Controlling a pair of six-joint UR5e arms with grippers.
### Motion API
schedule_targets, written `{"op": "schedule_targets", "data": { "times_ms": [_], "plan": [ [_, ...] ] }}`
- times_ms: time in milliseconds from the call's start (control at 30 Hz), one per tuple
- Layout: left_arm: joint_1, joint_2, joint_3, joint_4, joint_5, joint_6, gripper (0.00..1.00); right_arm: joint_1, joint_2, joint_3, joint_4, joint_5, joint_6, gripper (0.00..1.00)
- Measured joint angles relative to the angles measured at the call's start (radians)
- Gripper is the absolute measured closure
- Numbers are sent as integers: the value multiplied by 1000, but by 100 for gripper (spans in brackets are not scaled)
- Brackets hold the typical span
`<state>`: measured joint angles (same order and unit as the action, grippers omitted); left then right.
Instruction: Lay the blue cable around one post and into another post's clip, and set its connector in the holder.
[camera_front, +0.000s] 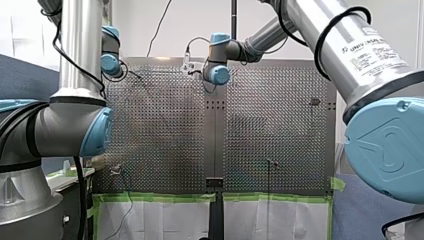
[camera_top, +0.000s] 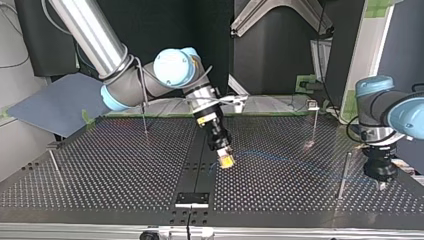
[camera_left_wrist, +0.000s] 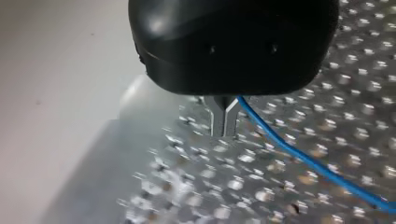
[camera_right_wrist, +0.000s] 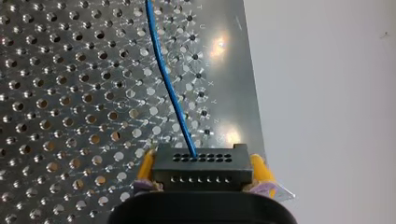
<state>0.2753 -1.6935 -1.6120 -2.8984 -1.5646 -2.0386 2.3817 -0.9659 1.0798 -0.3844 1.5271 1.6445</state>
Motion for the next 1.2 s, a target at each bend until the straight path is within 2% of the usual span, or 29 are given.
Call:
{"op": "schedule_targets", "data": {
  "times_ms": [200,367,500,700,767,833,967,1000,1133,1167,1200],
  "plan": [
    [-3,-15,0,0,6,-1,100,-12,6,1,9,3,-3,100],
    [-11,-50,-2,-10,10,-1,98,-20,20,1,26,16,-8,100],
    [-18,-75,-11,-7,13,-8,98,-27,39,2,42,29,-11,100],
    [-23,-83,-30,10,17,-34,98,-39,88,2,74,36,-13,100],
    [-27,-83,-34,12,17,-37,93,-43,106,3,85,39,-15,100],
    [-30,-83,-35,12,16,-38,93,-45,119,5,95,47,-16,100],
    [-42,-83,-35,12,14,-34,82,-50,129,18,96,58,-19,100],
    [-45,-83,-36,12,14,-32,82,-51,129,24,94,60,-20,100],
    [-58,-83,-36,12,22,-24,71,-59,130,54,83,62,-21,100],
    [-62,-83,-36,12,27,-22,61,-61,130,59,82,63,-21,100],
    [-64,-83,-36,13,31,-21,61,-62,130,65,81,63,-21,100]
  ]
}}
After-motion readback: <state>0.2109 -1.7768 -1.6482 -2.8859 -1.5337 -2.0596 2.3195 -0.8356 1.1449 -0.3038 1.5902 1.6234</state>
